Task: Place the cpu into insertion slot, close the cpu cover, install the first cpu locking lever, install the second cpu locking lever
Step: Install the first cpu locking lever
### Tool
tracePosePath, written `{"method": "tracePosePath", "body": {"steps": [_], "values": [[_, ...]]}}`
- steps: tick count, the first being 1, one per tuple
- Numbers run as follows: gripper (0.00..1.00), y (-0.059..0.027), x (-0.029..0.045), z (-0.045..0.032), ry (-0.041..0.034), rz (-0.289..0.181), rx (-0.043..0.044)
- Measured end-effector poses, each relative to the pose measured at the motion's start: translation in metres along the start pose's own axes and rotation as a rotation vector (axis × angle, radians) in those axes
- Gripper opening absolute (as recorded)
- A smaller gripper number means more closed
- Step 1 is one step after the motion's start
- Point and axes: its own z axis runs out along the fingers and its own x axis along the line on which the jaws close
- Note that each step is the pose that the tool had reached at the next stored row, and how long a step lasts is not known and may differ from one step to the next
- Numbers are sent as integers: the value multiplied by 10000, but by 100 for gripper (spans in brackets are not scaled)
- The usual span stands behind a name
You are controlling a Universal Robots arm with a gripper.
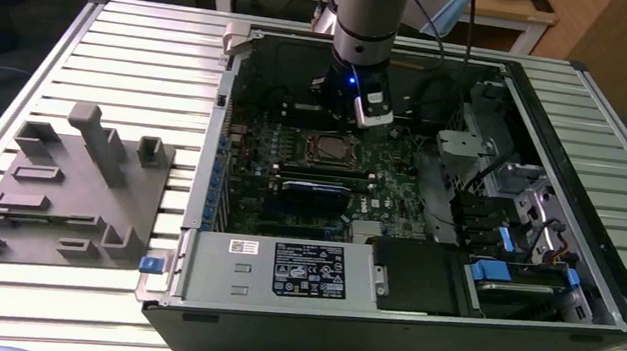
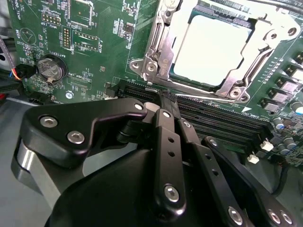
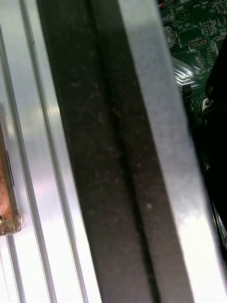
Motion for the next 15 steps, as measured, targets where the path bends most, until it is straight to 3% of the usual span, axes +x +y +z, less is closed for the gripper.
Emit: {"method": "tracePosePath", "body": {"steps": [15], "values": [[11, 30, 4, 6, 0, 0, -1]]}}
